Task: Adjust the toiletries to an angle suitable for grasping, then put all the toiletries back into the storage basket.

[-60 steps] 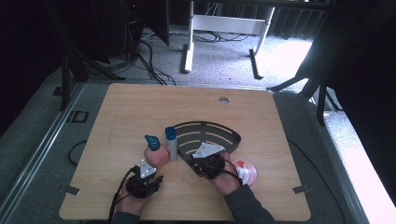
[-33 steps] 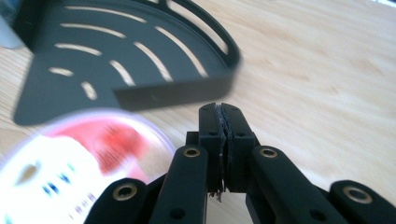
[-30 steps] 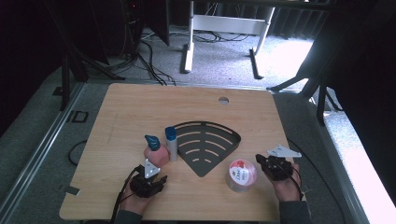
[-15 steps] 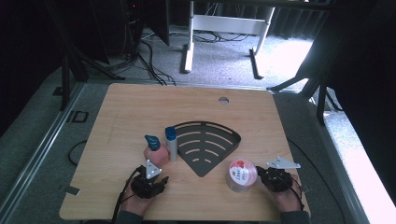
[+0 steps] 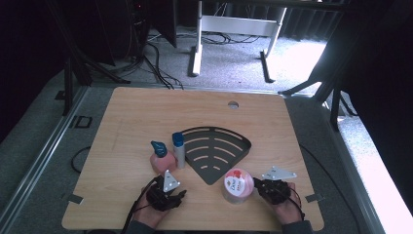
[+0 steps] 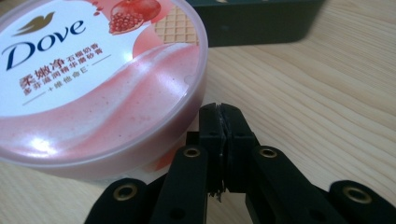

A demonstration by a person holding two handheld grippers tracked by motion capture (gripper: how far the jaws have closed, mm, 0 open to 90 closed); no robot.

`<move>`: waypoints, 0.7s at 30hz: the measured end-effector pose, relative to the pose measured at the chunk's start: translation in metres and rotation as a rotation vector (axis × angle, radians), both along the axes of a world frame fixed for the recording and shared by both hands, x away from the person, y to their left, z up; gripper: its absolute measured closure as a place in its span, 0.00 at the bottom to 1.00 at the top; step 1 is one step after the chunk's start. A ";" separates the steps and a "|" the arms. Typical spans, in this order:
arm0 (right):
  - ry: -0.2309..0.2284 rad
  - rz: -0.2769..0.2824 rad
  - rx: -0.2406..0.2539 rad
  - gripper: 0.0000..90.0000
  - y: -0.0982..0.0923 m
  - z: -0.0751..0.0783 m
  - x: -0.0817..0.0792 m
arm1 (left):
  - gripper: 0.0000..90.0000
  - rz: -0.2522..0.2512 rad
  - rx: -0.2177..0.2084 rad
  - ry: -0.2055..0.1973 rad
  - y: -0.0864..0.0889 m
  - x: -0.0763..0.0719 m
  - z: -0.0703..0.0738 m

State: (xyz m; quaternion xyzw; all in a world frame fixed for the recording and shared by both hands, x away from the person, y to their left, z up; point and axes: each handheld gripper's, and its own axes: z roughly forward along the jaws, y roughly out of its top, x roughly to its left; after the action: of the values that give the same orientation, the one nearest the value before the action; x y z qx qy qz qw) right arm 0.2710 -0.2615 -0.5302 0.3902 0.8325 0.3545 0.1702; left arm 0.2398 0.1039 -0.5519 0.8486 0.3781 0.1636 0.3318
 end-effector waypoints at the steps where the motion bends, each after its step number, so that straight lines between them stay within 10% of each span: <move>1: 0.001 0.024 -0.007 0.98 0.008 -0.001 -0.001 | 0.57 -0.007 0.001 -0.001 -0.002 0.000 0.000; 21: 0.025 0.140 -0.024 0.85 0.018 -0.006 -0.003 | 0.46 -0.161 -0.019 0.004 -0.021 0.001 0.006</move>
State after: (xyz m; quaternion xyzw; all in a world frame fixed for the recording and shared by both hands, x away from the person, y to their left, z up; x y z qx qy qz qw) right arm 0.2683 -0.2435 -0.5362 0.3335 0.8640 0.3504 0.1393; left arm 0.2409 0.0827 -0.5459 0.8733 0.3108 0.1312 0.3514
